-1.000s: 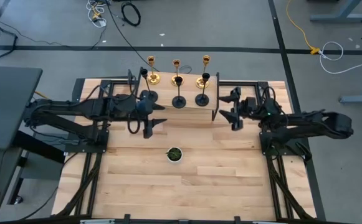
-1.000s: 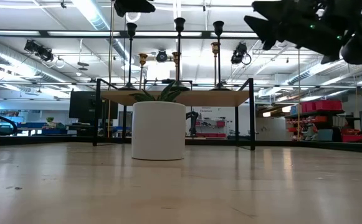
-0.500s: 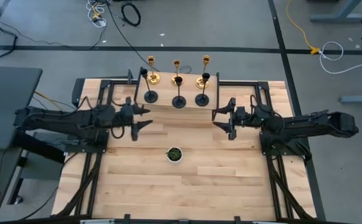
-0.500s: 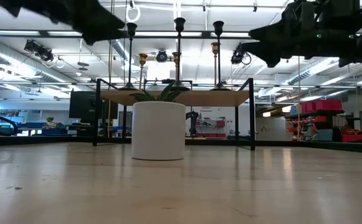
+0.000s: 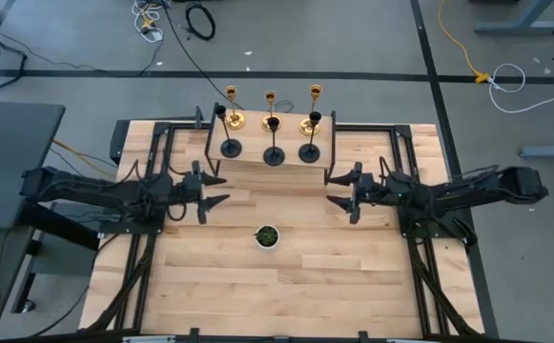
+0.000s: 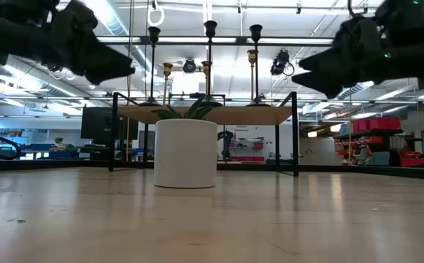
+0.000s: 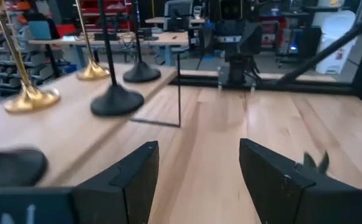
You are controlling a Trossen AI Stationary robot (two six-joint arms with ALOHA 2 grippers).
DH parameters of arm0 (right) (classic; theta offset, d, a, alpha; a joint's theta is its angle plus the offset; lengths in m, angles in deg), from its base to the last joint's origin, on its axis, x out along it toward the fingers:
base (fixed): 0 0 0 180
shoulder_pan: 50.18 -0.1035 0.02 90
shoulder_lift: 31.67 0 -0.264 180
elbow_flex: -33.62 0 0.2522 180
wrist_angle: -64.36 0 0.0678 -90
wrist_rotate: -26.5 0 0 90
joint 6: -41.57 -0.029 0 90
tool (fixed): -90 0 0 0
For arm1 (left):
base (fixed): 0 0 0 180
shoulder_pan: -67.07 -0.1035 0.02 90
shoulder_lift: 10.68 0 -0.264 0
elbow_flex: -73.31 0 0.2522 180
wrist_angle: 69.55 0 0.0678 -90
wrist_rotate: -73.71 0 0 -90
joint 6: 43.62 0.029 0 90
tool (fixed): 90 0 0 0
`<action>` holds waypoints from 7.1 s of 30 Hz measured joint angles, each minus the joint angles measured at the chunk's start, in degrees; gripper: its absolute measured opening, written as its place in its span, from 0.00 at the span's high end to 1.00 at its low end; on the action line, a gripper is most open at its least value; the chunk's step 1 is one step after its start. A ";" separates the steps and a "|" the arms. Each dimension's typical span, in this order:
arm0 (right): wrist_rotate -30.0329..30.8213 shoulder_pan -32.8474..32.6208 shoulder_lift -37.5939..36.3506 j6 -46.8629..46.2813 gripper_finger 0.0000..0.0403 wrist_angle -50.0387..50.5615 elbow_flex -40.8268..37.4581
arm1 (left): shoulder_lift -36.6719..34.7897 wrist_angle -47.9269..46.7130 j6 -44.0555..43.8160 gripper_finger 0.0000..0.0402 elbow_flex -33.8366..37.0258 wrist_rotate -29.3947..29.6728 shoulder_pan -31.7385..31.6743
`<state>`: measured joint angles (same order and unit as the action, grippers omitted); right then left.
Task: Pick & Place candle stick holders
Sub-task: Return to Home Position
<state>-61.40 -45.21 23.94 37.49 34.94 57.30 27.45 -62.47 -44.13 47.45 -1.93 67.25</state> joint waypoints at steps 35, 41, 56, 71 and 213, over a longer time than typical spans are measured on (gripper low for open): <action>2.99 -2.45 0.43 -3.96 0.34 -9.96 -8.93 | 0.09 8.53 -10.82 0.45 11.63 -1.53 0.04; 4.53 -2.40 -4.49 -4.00 0.34 -9.38 -8.93 | -4.91 7.86 -10.79 0.45 11.65 -1.53 0.04; 4.53 -2.43 -28.79 -4.00 0.34 -8.99 -9.02 | -31.32 7.71 -10.76 0.45 11.67 -1.56 0.04; 4.52 -2.43 -55.38 -3.97 0.34 -7.81 -9.04 | -38.07 11.42 -10.78 0.45 11.67 -1.83 0.04; 3.46 -5.81 -53.27 -3.56 0.34 41.50 -8.97 | -37.79 9.77 -10.82 0.45 11.71 -4.57 -5.46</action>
<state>-57.94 -51.02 -29.32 33.93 76.44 48.33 -10.34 -52.70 -54.95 59.16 -6.50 61.79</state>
